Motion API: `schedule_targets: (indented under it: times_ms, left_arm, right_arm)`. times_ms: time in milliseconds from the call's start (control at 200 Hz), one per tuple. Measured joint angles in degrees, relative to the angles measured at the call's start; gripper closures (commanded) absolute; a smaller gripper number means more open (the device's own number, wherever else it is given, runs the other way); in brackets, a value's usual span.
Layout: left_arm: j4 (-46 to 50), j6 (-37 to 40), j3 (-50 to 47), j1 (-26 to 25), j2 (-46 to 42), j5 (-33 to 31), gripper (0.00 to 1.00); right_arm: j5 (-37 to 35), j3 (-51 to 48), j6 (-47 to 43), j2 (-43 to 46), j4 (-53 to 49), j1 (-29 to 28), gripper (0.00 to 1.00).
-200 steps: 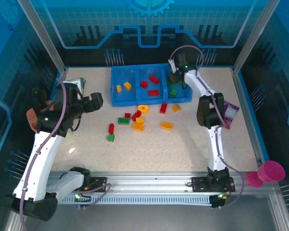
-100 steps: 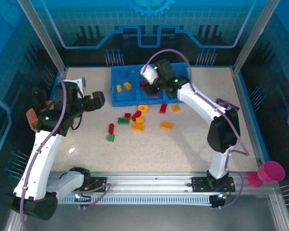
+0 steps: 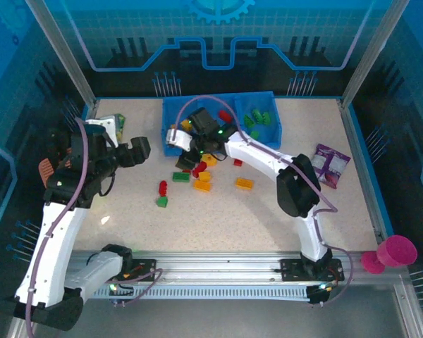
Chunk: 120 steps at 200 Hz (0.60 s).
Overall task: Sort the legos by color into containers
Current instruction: Pick up the lego from the center of the table.
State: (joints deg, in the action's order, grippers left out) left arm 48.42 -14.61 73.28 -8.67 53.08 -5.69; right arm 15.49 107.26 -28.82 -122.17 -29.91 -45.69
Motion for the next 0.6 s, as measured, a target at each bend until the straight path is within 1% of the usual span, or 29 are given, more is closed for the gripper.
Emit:
schedule_targets:
  times_ms: [100, 185, 415, 600]
  left_arm:
    - [0.4, 0.2, -0.3, 0.0, -0.8, 0.0, 0.07]
    - [0.7, 0.7, -0.3, 0.1, -1.2, 0.0, 0.07]
    - [0.6, 2.0, -1.3, 0.3, -0.9, 0.0, 0.07]
    - [0.6, 3.1, -2.4, 0.3, -0.2, -0.1, 0.07]
  right_arm:
    - [-0.4, 1.7, -0.6, -3.5, -0.5, -2.6, 0.30]
    - [-1.8, 3.1, -1.4, -6.5, -1.1, -3.8, 0.28]
    - [-7.6, 3.8, -1.9, -10.4, -3.0, -3.8, 0.26]
    - [-10.2, 6.9, -2.7, -13.5, -4.1, -3.8, 0.27]
